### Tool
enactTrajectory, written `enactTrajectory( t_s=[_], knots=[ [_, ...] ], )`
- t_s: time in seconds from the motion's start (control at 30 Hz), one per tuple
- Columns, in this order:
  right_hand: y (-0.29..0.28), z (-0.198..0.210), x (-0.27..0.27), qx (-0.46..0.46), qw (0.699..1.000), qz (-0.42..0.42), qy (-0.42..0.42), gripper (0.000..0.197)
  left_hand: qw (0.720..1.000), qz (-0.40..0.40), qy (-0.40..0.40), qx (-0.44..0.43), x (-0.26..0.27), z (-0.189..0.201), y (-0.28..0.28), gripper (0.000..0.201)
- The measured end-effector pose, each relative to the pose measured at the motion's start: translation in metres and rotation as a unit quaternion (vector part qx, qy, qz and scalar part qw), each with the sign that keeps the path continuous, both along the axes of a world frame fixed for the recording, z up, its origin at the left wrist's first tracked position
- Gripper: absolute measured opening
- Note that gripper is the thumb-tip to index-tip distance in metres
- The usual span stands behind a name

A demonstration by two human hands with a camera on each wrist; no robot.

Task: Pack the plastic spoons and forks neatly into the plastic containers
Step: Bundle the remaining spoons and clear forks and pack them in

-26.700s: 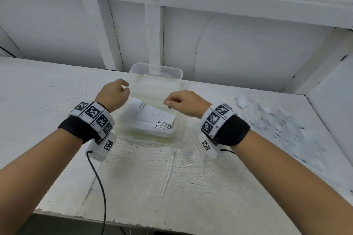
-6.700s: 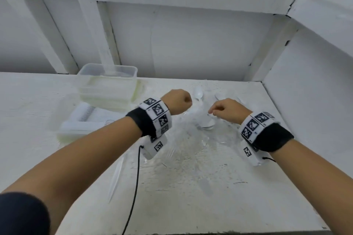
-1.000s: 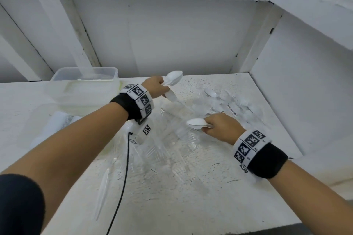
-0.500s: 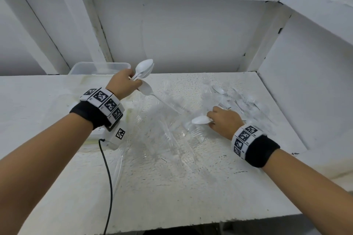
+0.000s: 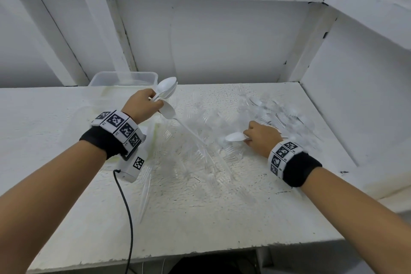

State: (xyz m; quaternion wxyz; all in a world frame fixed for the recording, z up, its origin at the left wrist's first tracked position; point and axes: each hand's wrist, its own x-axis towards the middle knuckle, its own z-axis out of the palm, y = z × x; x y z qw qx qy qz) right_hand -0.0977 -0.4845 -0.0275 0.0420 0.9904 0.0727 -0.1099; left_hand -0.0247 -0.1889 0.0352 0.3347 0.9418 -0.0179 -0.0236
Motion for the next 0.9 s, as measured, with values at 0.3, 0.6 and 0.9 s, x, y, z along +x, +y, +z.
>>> enactTrajectory(
  t_s=[0.3, 0.6, 0.9],
  knots=[
    [0.011, 0.021, -0.027, 0.111, 0.988, 0.039, -0.095, 0.031, 1.0, -0.006, -0.007, -0.013, -0.009, 0.001, 0.004, 0.013],
    [0.036, 0.043, -0.031, 0.245, 0.959, 0.052, -0.131, 0.033, 1.0, -0.018, -0.003, -0.013, -0.02, -0.004, 0.002, 0.015],
    [0.086, 0.063, -0.019, 0.479, 0.852, -0.071, -0.201, 0.024, 0.998, -0.024, 0.011, -0.048, -0.033, -0.01, 0.004, 0.033]
  ],
)
